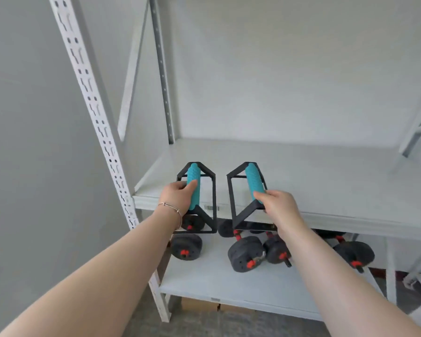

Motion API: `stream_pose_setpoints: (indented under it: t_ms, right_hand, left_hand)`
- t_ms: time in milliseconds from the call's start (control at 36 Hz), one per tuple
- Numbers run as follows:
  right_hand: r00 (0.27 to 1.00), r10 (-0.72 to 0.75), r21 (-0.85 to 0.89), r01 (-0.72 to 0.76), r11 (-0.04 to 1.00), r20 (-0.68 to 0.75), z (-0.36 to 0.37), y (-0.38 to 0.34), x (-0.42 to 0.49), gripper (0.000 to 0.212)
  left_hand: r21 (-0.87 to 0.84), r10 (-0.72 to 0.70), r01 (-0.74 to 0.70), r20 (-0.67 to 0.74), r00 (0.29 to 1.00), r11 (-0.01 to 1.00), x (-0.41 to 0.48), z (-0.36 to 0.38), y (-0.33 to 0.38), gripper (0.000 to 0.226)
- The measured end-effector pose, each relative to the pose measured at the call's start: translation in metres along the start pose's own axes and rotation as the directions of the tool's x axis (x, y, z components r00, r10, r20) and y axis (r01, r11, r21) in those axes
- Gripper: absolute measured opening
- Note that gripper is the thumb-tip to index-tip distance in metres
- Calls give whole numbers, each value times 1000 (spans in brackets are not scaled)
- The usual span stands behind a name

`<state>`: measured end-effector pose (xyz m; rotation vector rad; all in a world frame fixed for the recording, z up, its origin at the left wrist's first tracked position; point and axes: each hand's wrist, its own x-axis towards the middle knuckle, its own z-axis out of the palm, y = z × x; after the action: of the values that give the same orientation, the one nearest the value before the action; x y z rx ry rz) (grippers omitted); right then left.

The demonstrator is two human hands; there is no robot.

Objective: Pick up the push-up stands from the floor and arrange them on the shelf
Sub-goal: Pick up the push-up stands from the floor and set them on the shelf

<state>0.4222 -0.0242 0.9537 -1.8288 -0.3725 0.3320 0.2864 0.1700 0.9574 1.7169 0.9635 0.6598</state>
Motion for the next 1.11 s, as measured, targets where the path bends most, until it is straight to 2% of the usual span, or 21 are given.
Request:
stream_pose_setpoints:
  t_ms: [194, 278, 389, 583, 667, 861, 1056, 1111]
  right_hand:
    - [997, 8, -27, -10, 1000, -74, 33, -21, 91, 18]
    - [992, 47, -27, -50, 998, -113, 53, -25, 129, 19]
    - [984, 107, -24, -112, 993, -145, 82, -27, 172, 19]
    - [973, 190, -29, -195, 980, -128, 128, -33, 225, 18]
    - [976, 193, -47, -199, 979, -103, 144, -34, 234, 21]
    - [982, 162, -124, -174, 977, -99, 162, -29, 245, 28]
    - [993, 28, -282, -60, 958, -114, 159, -18, 235, 18]
    - [989, 3, -316, -49, 948, -145, 154, -16, 228, 32]
  left_hand:
    - [-71, 19, -15, 54, 998, 997, 107, 19, 22, 29]
    - [-23, 12, -10, 70, 997, 1000, 155, 29, 22, 34]
    - [14, -26, 25, 96, 995, 1000, 213, 40, 20, 30]
    - [91, -70, 57, 147, 987, 994, 290, 49, 6, 33]
    - [156, -67, 45, 137, 988, 987, 309, 49, -3, 38]
    - [171, -112, 83, 168, 979, 982, 335, 49, -19, 32]
    - [324, -6, -41, 143, 990, 945, 327, 47, -16, 36]
    - [393, 73, -111, 110, 991, 913, 314, 47, -12, 35]
